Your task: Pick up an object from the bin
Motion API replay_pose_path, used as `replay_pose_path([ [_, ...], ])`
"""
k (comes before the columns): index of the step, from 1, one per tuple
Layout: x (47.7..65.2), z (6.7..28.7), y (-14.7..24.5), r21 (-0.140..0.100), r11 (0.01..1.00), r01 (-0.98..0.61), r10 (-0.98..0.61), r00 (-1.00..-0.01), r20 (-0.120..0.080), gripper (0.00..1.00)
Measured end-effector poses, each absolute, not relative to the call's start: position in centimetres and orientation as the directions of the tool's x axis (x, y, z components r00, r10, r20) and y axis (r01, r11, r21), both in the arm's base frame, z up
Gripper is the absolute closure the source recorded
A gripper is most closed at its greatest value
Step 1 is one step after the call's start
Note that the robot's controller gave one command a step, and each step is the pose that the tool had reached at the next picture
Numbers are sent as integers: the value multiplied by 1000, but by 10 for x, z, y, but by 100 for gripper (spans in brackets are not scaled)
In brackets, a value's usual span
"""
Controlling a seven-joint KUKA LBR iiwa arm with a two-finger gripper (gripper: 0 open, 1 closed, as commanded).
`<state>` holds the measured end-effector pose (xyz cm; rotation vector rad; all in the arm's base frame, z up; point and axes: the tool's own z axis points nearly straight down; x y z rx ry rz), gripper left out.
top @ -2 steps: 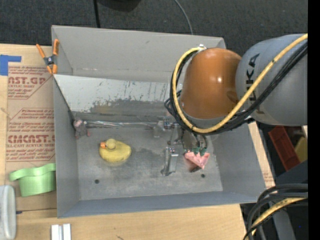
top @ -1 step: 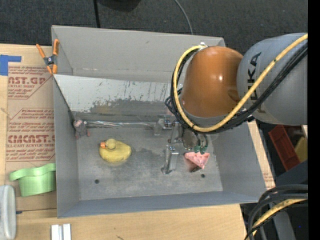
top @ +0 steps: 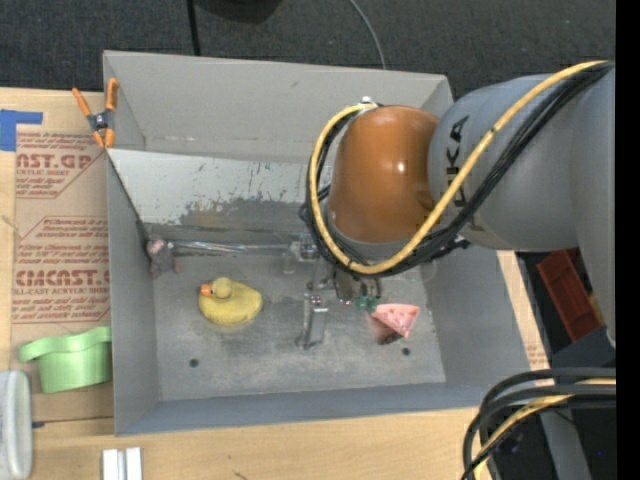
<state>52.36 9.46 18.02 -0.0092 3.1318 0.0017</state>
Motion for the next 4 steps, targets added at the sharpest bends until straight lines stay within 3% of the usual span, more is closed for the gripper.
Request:
replay_pose_path([
  [1,529,135,143,1,997,-83,-83,-997,0,0],
  [3,522,86,172,3,1000,27,27,-1000,-10,0],
  [4,565,70,179,5,998,-70,-70,-998,-9,100],
])
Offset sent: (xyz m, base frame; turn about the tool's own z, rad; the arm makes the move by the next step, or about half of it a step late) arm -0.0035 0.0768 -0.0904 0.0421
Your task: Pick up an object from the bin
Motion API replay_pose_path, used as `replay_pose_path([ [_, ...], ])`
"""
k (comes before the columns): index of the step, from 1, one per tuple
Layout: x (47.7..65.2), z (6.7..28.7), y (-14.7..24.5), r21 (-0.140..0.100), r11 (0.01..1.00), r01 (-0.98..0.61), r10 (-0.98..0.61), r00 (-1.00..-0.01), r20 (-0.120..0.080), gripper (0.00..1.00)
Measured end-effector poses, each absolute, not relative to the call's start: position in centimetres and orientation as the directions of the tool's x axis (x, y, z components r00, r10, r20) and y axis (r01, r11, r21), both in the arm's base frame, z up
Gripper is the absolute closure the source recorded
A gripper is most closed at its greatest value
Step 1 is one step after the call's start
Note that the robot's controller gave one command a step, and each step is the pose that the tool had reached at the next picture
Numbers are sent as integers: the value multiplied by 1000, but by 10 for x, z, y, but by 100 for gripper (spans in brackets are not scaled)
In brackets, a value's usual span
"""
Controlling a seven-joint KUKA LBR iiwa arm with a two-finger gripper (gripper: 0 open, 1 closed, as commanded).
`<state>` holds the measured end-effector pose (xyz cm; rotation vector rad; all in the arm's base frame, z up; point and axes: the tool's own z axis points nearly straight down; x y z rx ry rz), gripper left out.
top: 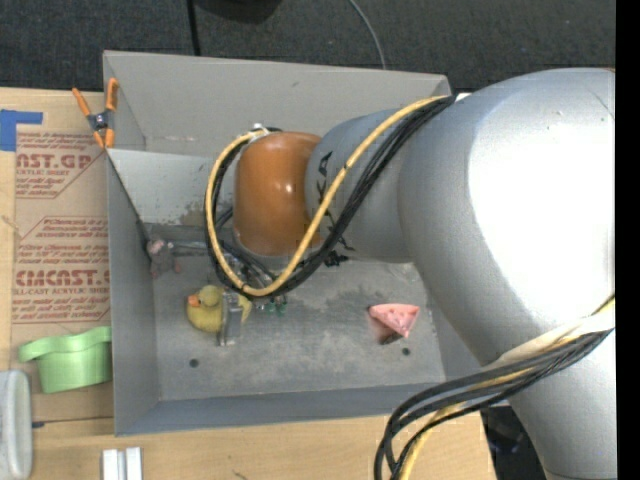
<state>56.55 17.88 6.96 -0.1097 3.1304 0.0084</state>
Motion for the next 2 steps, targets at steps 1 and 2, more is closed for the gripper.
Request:
replay_pose_path([
  [1,566,70,179,5,998,-70,-70,-997,-9,100],
  [2,573,262,178,9,999,-42,-41,-999,-20,100],
])
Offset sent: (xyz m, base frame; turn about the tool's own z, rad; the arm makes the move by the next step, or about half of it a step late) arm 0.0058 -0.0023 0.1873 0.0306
